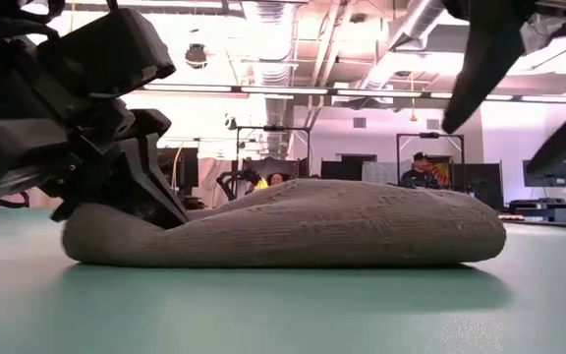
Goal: Roll towel
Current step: Roll the gray towel
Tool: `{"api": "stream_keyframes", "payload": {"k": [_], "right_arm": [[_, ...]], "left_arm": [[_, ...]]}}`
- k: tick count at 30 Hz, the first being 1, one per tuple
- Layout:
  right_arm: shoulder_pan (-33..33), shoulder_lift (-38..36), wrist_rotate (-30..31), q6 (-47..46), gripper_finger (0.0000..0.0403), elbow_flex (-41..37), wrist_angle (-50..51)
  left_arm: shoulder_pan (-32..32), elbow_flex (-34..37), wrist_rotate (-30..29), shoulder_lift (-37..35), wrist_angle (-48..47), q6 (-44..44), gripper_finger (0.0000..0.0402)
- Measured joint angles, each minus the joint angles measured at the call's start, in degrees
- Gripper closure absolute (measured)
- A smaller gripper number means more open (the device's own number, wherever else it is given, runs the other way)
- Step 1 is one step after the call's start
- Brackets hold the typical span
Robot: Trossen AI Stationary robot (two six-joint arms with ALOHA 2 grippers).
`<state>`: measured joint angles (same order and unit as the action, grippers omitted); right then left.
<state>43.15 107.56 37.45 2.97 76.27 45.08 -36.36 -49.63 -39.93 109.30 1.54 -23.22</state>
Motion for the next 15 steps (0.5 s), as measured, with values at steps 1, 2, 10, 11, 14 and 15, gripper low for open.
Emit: {"api": "stream_keyframes", "payload": {"k": [1, 2, 10, 11, 14, 15], "right_arm": [[0.3, 0.0, 0.0, 2.4, 0.0142, -0.7, -2.5], [0.5, 0.0, 0.0, 4.6, 0.0138, -1.5, -5.0], [-0.4, 0.1, -0.5, 9.0, 0.0134, -7.5, -20.3], [-0.6, 0.1, -0.6, 9.9, 0.0134, -8.9, -22.1], [-1.4, 0.1, -1.3, 12.7, 0.0134, -13.2, -30.1], [-1.5, 0.1, -1.2, 13.4, 0.0134, -14.5, -32.1]], "left_arm": [[0.0, 0.0, 0.6, -0.3, -0.7, 0.2, 0.0401], [0.2, 0.0, 1.1, -0.4, -1.2, 0.3, 0.0401], [0.5, 0.0, 2.5, -0.7, -1.6, 1.1, 0.0401], [0.6, 0.0, 2.6, -0.7, -1.6, 1.1, 0.0401], [0.7, 0.0, 2.9, -0.7, -1.6, 0.9, 0.0401], [0.7, 0.0, 3.0, -0.7, -1.6, 0.8, 0.0401]]}}
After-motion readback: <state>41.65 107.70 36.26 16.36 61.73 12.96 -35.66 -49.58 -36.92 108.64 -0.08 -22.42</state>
